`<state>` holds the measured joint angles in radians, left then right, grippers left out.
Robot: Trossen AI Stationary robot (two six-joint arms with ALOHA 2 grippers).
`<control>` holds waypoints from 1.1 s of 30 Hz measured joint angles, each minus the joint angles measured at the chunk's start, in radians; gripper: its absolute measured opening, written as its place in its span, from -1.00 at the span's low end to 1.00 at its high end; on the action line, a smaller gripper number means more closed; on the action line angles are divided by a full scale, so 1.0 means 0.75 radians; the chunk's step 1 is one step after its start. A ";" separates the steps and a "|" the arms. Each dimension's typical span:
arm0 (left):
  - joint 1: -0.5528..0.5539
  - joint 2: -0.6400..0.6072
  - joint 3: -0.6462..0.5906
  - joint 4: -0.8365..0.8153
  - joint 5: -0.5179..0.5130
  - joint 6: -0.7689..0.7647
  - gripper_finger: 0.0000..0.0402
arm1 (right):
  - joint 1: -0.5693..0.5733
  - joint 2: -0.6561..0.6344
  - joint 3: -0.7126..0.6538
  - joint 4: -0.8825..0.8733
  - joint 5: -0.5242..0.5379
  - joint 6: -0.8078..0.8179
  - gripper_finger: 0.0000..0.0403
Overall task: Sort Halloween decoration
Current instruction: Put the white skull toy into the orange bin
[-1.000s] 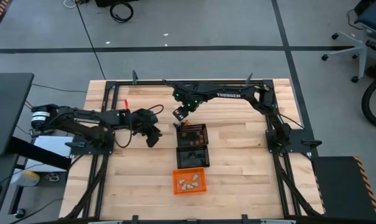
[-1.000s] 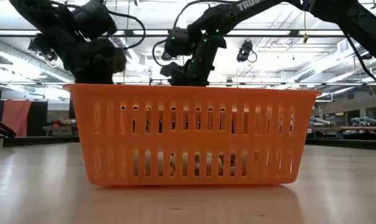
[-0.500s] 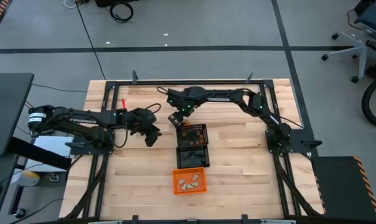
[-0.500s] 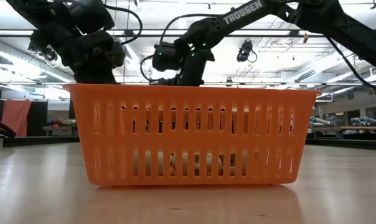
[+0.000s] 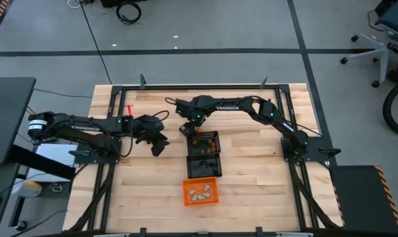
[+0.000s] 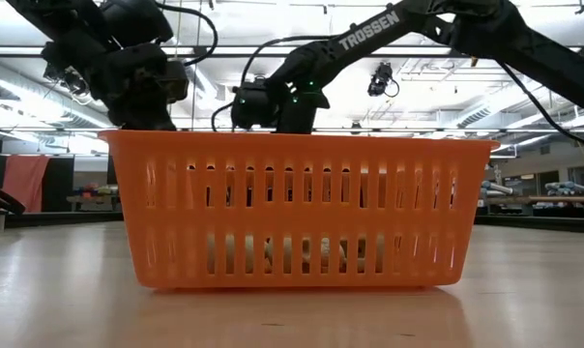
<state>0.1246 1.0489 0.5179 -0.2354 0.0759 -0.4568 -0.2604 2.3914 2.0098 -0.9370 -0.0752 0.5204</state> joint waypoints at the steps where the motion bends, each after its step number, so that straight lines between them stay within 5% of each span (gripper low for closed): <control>1: 0.000 0.002 0.000 0.010 0.000 0.000 -0.28 | 0.003 0.005 0.001 0.007 0.002 0.000 0.01; 19: 0.000 0.002 0.001 -0.062 0.002 -0.007 -0.28 | 0.004 0.027 0.003 0.019 0.040 -0.037 -0.52; 33: -0.008 -0.052 0.001 0.031 0.002 0.052 -0.28 | 0.008 -0.065 -0.003 -0.014 0.036 -0.106 -0.55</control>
<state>0.1188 1.0097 0.5182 -0.2123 0.0771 -0.4182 -0.2540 2.3427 2.0079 -0.9475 -0.0481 0.4412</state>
